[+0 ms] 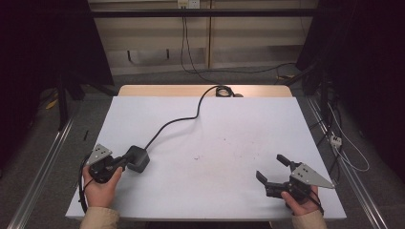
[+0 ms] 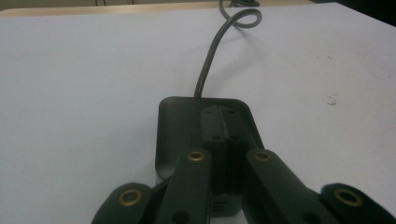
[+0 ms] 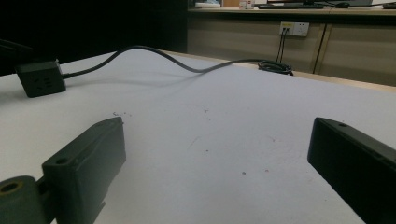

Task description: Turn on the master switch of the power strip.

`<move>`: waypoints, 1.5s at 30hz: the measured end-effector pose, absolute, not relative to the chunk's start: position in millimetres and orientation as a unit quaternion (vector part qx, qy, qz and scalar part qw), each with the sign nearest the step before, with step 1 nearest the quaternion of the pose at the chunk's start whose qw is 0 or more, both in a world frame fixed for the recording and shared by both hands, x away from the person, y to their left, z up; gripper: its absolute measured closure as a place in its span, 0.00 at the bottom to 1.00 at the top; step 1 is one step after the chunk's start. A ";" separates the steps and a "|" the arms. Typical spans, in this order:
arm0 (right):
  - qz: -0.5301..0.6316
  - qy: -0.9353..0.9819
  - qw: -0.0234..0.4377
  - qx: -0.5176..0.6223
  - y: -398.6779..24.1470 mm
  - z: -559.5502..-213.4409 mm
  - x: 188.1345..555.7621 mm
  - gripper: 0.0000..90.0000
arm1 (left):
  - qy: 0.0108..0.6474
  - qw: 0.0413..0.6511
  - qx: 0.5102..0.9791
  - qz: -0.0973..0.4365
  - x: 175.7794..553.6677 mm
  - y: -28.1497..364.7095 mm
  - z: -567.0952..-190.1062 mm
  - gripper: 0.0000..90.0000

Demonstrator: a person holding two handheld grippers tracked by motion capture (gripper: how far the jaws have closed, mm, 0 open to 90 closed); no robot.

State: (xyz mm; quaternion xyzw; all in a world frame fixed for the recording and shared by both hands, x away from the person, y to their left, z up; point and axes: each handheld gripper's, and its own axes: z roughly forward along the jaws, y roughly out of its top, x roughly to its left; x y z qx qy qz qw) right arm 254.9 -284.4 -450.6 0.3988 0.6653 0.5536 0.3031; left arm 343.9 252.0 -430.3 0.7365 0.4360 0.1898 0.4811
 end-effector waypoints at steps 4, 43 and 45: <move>0.553 0.666 0.303 0.399 -284.5 -450.7 255.1 0.04 | 0.438 0.483 0.735 0.188 344.0 252.1 -430.2 1.00; 0.554 0.666 0.303 0.396 -284.3 -449.9 255.0 0.04 | 0.442 0.485 0.729 0.194 344.4 248.9 -426.6 1.00; 0.554 0.666 0.303 0.397 -284.3 -449.9 255.0 0.04 | 0.440 0.487 0.728 0.197 344.3 249.3 -425.9 1.00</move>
